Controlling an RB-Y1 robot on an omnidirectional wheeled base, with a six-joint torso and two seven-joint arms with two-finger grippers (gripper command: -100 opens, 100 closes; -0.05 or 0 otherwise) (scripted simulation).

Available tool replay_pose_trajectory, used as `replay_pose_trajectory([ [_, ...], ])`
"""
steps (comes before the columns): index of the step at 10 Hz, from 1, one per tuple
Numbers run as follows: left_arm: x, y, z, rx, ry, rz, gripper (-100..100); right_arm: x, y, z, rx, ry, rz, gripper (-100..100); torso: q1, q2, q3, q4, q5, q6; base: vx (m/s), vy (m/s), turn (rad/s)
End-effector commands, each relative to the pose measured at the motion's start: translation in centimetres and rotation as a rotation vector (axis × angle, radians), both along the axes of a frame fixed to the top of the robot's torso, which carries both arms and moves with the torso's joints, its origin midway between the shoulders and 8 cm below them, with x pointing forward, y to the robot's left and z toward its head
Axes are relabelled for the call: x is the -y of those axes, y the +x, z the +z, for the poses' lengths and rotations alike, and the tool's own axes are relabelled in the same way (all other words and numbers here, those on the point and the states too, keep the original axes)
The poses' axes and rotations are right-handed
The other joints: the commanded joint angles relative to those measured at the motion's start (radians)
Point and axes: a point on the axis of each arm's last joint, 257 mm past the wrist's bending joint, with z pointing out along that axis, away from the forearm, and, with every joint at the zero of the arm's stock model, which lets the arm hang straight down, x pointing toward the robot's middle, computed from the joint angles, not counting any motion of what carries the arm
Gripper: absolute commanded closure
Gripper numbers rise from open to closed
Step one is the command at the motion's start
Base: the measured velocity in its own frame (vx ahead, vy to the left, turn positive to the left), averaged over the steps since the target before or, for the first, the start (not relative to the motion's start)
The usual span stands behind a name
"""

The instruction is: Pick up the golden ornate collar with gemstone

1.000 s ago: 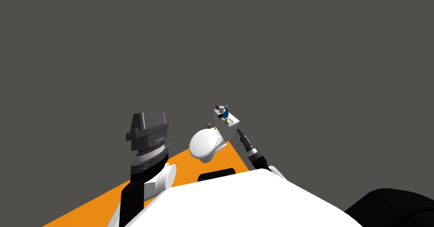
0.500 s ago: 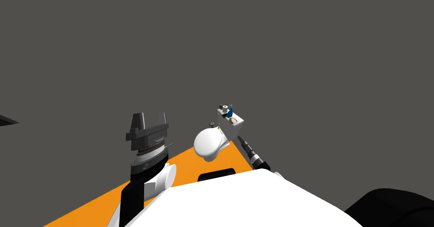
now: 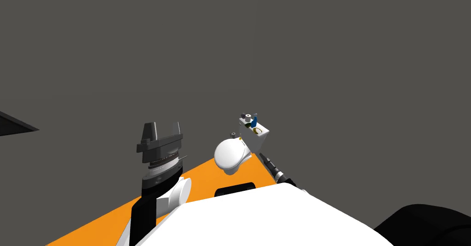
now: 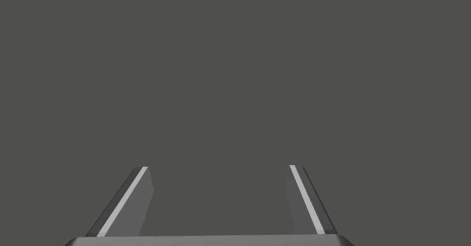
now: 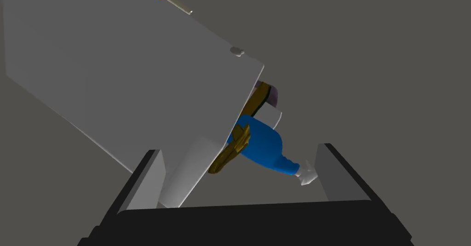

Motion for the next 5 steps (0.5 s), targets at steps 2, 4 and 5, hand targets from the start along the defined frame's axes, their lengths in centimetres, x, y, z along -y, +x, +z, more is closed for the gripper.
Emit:
replay_pose_trajectory([
  [2,0.0,0.0,0.0,0.000,0.000,0.000,0,2.8,-3.0,-5.0,-0.139,-0.083,-0.006,-100,0.001,0.000,0.000,0.000,0.000,0.000,0.027,0.154,0.050],
  [4,0.0,0.0,0.0,0.000,0.000,0.000,0,5.1,-5.1,-8.1,-0.230,-0.147,-0.009,-100,0.004,-0.002,-0.001,0.000,0.001,0.000,0.036,0.162,0.042],
  [5,0.0,0.0,0.0,0.000,0.000,0.000,0,5.2,-5.2,-8.3,-0.235,-0.148,-0.010,-100,0.004,-0.002,-0.001,0.000,0.001,0.000,0.037,0.142,0.033],
])
